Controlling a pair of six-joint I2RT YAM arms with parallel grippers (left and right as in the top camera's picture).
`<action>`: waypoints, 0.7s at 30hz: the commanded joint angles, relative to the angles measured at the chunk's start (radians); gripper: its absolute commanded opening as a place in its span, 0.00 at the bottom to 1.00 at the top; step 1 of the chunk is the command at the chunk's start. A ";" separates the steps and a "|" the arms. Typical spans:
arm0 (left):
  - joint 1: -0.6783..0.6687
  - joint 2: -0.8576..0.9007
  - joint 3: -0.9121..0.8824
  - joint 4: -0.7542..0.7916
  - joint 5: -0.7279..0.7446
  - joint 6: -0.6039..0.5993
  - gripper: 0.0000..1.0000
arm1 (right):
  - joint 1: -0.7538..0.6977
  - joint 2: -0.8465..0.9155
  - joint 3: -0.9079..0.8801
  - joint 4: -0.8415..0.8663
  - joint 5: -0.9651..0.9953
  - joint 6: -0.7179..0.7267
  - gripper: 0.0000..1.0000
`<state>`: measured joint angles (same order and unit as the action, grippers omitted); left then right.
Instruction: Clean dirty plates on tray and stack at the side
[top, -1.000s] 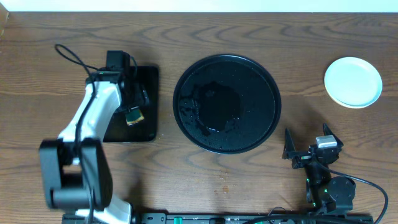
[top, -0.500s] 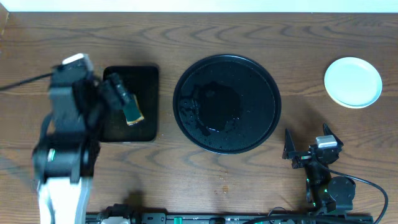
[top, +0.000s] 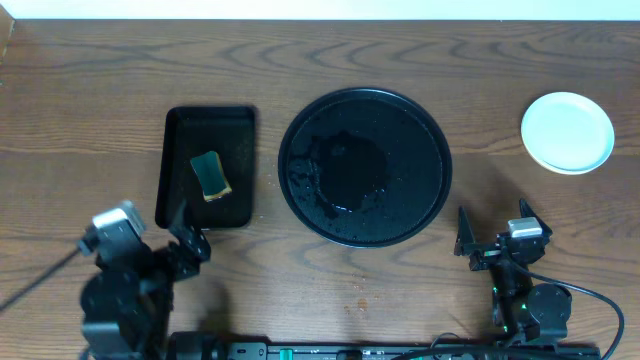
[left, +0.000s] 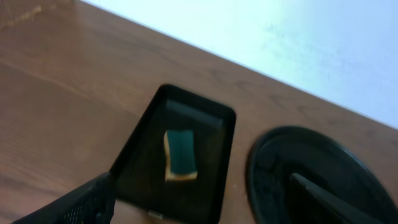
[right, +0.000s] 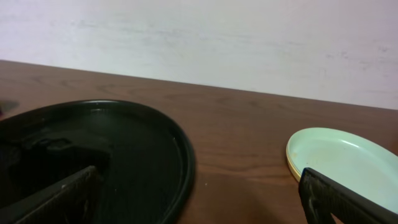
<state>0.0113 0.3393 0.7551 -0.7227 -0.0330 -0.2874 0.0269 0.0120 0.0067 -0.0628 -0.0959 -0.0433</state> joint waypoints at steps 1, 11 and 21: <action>0.003 -0.135 -0.126 0.044 -0.013 0.005 0.86 | -0.004 -0.006 -0.001 -0.004 0.002 0.013 0.99; 0.003 -0.338 -0.454 0.621 -0.003 -0.119 0.86 | -0.004 -0.006 -0.001 -0.004 0.002 0.013 0.99; 0.003 -0.338 -0.684 1.016 -0.006 -0.185 0.86 | -0.004 -0.006 -0.001 -0.004 0.002 0.013 0.99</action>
<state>0.0113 0.0101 0.1169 0.2569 -0.0330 -0.4538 0.0269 0.0120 0.0067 -0.0631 -0.0963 -0.0433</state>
